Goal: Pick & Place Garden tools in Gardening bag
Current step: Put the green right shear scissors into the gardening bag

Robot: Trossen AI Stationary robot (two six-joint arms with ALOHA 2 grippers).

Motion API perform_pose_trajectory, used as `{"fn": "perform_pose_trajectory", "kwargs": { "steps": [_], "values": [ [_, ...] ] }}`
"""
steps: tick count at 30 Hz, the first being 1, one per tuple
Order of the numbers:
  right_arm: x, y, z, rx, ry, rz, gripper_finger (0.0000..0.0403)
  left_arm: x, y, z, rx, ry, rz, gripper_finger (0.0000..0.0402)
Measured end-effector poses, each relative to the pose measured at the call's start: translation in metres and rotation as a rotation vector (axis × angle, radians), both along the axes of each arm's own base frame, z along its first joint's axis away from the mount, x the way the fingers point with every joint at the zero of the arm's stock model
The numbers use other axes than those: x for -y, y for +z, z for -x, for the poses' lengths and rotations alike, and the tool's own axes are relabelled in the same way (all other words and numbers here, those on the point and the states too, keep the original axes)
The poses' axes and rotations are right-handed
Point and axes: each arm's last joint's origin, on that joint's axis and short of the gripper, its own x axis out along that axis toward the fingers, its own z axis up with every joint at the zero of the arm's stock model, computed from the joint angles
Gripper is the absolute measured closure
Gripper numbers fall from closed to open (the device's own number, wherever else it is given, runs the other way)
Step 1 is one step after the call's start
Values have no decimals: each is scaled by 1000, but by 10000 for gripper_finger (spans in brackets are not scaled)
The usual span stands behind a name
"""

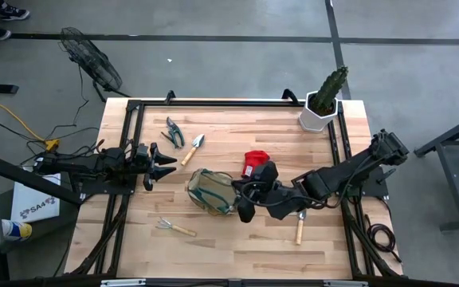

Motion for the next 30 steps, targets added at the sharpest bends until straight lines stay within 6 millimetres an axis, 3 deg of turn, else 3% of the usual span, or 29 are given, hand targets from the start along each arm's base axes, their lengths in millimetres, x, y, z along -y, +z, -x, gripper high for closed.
{"fn": "perform_pose_trajectory", "kwargs": {
  "steps": [23, 30],
  "values": [
    [3, -14, 6, -176, 108, -164, 398, 0, 0, 0, 0, 0, 0, 227],
    [11, -13, 9, -184, 46, -192, 398, 0, 0, 0, 1, 0, 0, 227]
  ]
}}
